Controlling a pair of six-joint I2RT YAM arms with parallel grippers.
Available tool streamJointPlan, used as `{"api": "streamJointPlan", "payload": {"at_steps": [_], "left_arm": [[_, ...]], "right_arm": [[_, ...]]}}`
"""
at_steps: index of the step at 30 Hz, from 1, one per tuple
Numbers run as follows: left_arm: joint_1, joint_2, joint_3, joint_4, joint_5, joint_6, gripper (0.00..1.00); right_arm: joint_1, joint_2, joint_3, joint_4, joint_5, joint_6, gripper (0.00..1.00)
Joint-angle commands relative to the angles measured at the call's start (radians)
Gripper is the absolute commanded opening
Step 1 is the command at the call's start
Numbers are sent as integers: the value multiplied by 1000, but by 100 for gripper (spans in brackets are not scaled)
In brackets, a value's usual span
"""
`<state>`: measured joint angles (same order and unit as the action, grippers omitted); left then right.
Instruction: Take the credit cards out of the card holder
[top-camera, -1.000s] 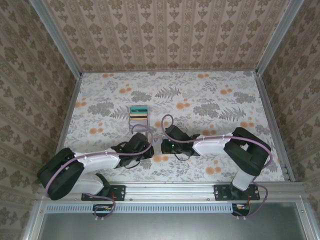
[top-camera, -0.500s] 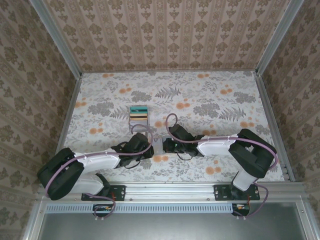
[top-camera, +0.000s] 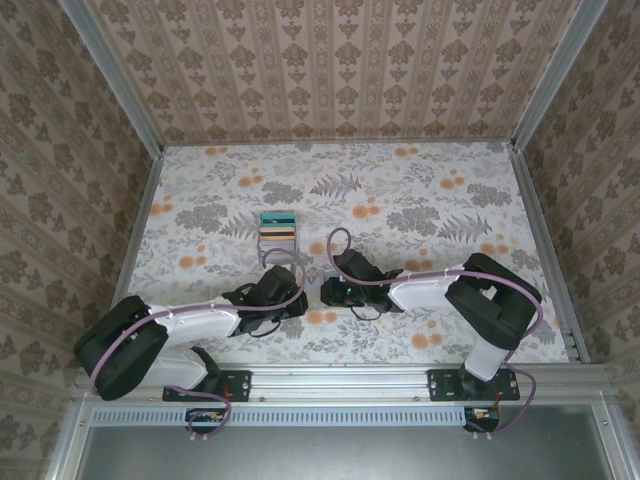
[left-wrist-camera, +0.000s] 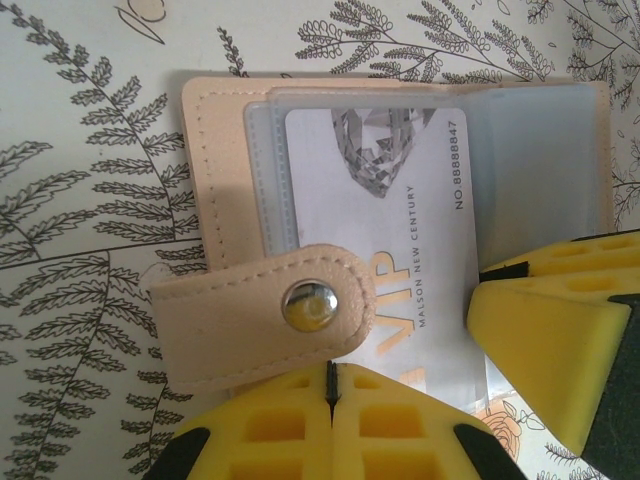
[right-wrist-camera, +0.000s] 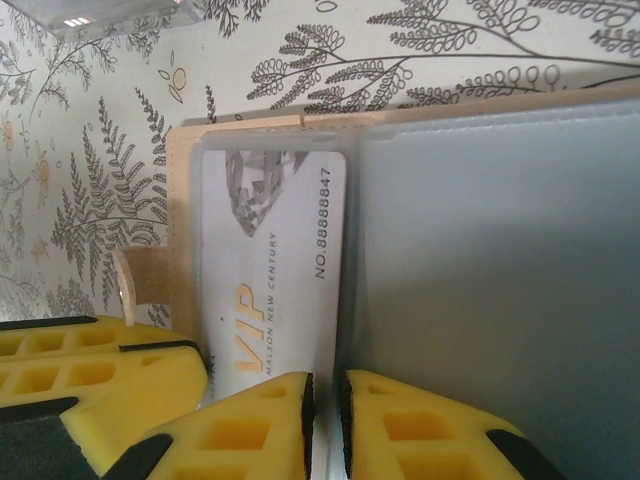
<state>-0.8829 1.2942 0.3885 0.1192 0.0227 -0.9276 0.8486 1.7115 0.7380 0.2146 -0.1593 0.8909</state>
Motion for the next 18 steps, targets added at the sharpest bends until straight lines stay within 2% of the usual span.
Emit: {"api": "streamJointPlan", "payload": {"at_steps": [1,5,10,18], "left_arm": [[2,7,5,-69,-4,-3,0],[-1,13,8,-62,2,-2,0],[0,14,9,-64,3,0,0],[1,-5,8,-98,-19,-5,0]], "right_arm": [[-6,35,15,29,-40,5,18],[-8,42,12,70,-82,10,15],[-15,36,-11,112,-108,27,0],[-44,-43,-78,132,-88,45,0]]}}
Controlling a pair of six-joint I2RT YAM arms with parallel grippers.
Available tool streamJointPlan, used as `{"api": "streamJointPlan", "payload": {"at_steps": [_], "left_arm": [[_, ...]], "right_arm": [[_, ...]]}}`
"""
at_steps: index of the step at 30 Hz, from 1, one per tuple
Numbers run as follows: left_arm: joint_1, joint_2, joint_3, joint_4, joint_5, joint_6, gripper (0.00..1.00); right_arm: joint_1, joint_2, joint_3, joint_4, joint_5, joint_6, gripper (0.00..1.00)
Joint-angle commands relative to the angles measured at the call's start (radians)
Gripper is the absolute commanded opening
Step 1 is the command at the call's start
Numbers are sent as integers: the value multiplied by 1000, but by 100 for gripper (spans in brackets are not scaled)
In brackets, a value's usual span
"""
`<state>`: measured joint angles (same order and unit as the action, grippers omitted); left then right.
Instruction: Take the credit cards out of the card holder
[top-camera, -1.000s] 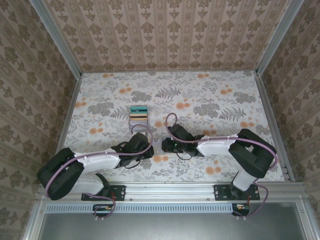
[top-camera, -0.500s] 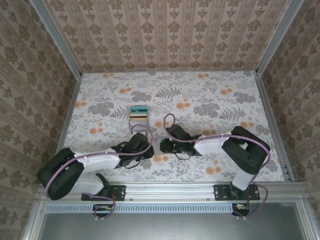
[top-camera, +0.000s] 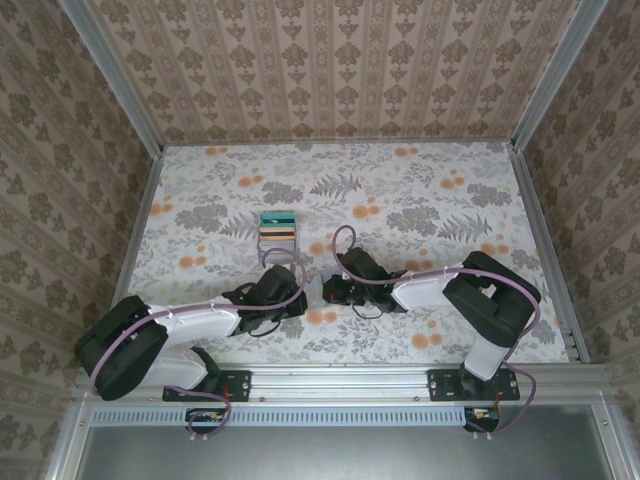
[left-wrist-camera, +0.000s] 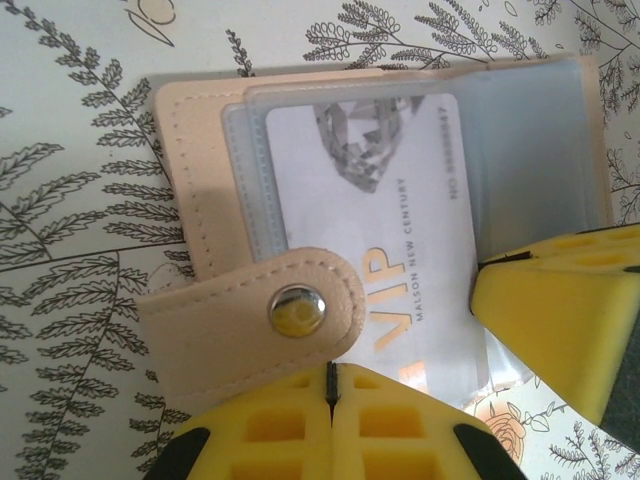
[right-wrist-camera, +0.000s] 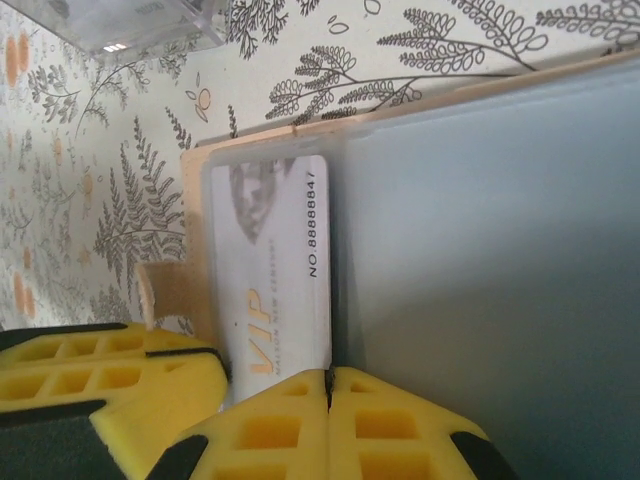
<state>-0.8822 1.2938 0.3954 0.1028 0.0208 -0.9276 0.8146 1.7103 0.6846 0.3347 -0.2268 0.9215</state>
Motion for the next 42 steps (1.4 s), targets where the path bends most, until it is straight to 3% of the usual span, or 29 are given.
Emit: {"api": "streamJointPlan", "payload": {"at_steps": [1,13,14,17,23,27,34,42], "left_arm": [[2,-10,2,-85,-18,-5,0],[6,-45,-2,-110,-19,7,0],[6,-41,0,-109,-19,9,0],[7,-29,4,-105,-16,11,0],[6,-11,8,-97,-5,14,0],[6,-9,13,-98,-2,20,0],[8,-14,13,-103,-5,20,0],[9,-27,8,-113,-9,20,0]], "right_arm": [[-15,-52,-33,9,-18,14,0],[-41,-65,-49,-2,-20,4,0],[-41,-57,-38,-9,-27,-3,9],[-41,-26,-16,-1,-51,-12,18],[-41,24,13,-3,-67,-29,20],[-41,54,20,28,-97,-22,20],[-47,17,-13,23,-66,-17,0],[-107,-76,-99,10,-47,-38,0]]}}
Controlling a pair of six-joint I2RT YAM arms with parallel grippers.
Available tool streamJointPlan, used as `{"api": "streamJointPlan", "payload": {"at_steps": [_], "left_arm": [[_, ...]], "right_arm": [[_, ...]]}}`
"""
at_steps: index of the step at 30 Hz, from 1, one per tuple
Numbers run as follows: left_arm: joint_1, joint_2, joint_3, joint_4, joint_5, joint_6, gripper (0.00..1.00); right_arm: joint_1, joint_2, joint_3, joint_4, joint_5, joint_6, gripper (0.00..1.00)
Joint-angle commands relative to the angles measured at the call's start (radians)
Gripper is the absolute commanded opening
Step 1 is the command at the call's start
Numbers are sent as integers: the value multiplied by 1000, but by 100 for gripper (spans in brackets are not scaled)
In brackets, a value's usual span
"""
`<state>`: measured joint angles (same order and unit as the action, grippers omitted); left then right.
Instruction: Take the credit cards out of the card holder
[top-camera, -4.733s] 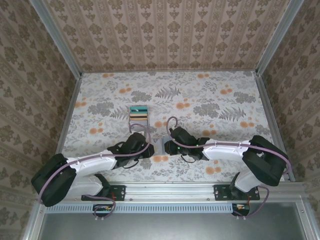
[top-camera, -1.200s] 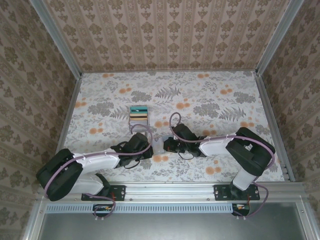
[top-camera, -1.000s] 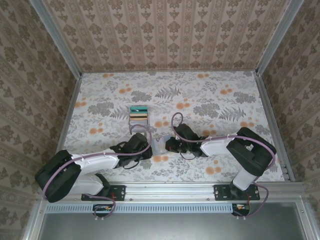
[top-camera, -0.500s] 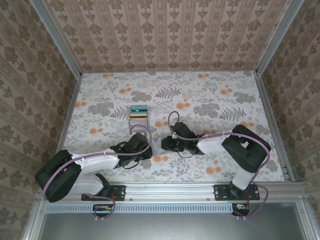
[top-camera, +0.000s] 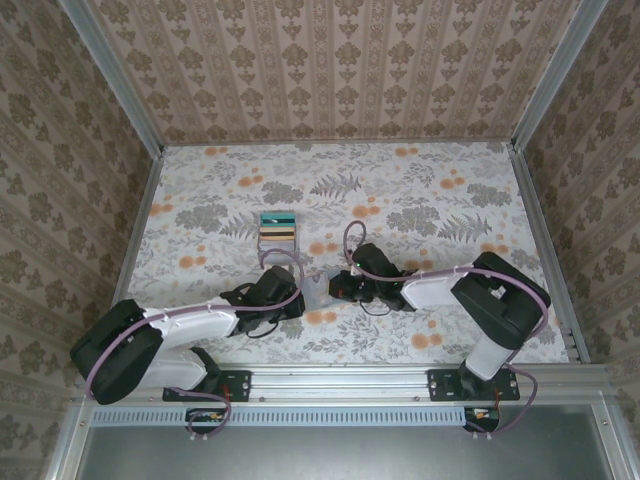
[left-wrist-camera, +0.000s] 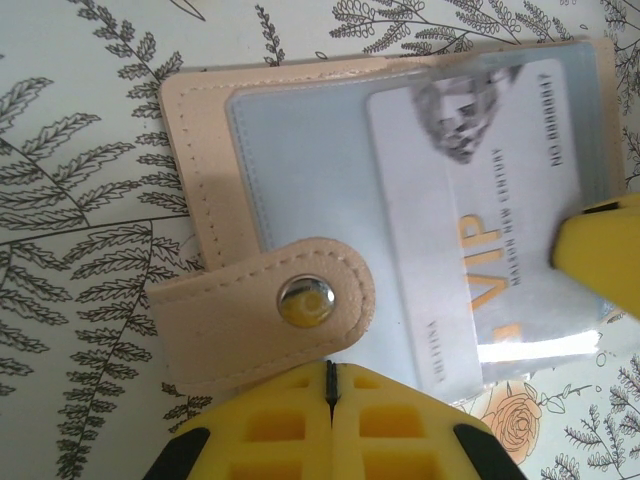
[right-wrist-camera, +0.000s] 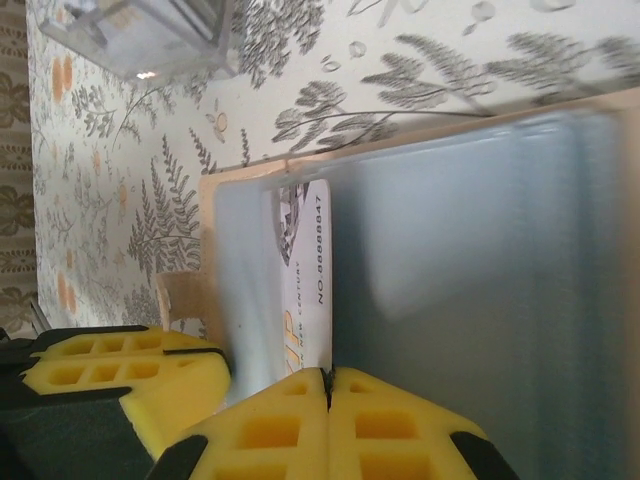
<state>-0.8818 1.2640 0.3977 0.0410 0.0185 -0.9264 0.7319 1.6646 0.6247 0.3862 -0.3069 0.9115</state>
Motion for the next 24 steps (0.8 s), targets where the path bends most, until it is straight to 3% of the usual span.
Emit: {"api": "streamJointPlan", "payload": {"at_steps": [1,8,20,24], "left_arm": [[7,-1,5,-53,-7,18,0],[8,-36,3,-77,-12,20,0],[8,-144,61,-177,-27,54,0],[11,-207,70,-231,-51,57,10]], "right_arm": [[-35,-44,-51,-42,34,-32,0],[-92,-167,-108,-86,35,-72,0],[-94,-401,-44,-294,47,-233,0],[-92,-422,-1,-344,49,-286,0]]}}
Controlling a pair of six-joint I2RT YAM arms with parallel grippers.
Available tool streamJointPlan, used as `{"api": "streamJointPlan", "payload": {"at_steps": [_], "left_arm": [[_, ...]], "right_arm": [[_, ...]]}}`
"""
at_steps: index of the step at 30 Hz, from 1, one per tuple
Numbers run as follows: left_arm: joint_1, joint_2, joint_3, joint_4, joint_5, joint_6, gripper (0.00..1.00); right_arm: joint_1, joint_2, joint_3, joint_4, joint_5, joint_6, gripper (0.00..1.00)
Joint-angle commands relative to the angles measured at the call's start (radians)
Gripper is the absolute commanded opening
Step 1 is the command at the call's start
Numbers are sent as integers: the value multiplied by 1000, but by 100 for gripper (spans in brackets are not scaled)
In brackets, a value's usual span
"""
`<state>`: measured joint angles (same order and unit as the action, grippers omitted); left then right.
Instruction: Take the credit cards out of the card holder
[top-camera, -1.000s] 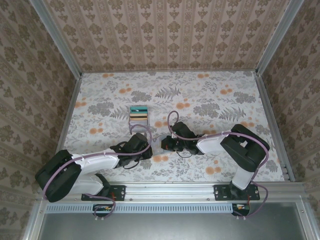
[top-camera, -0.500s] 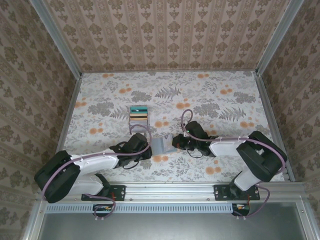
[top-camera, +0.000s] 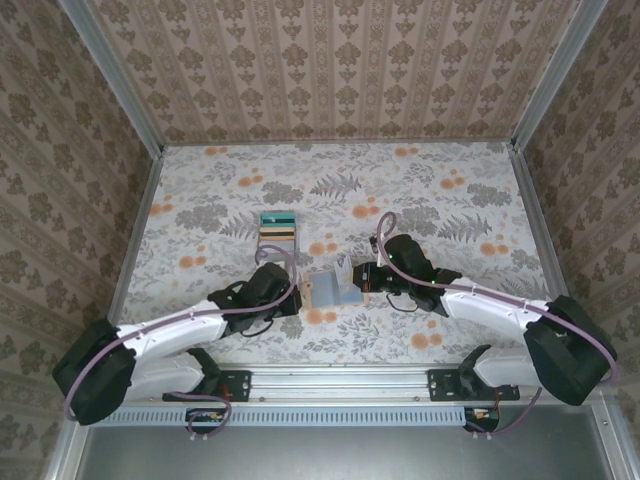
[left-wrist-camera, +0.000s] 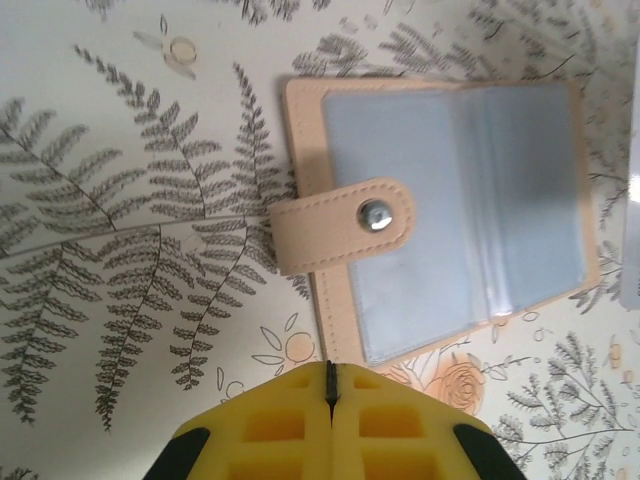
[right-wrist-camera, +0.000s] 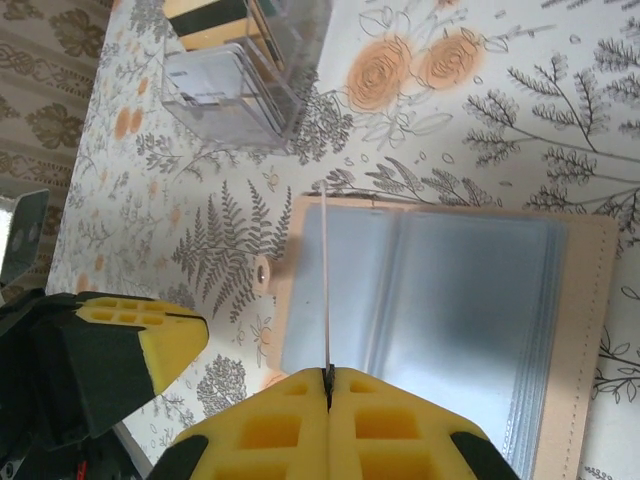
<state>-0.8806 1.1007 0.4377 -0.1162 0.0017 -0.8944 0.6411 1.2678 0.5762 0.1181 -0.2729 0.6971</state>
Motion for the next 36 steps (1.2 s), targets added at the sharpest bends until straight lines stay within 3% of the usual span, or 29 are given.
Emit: {"api": "streamJointPlan", "payload": {"at_steps": [1,5,14,16,19,27,36], "left_arm": [[11,-63,30,-87,-42,26,17],[21,-169,14,-147,-71,25,36],[66,-486,-15,-371,-130,22,67],[79,-565,-19,-436,-144,18,77],[93,-684,-21,-541,-178,10,100],[121,-913,6,-740,-250,-1,100],[121,-942,13,-767,-250,-9,100]], "right_arm": [[-1,-24,60,-84,15,-85,0],[7,2,147,-142,9,-170,0],[45,196,441,-297,35,-432,0],[56,246,514,-327,52,-503,0],[81,329,611,-346,70,-631,0],[133,505,815,-337,84,-972,0],[136,707,1120,-561,77,-1222,0]]}}
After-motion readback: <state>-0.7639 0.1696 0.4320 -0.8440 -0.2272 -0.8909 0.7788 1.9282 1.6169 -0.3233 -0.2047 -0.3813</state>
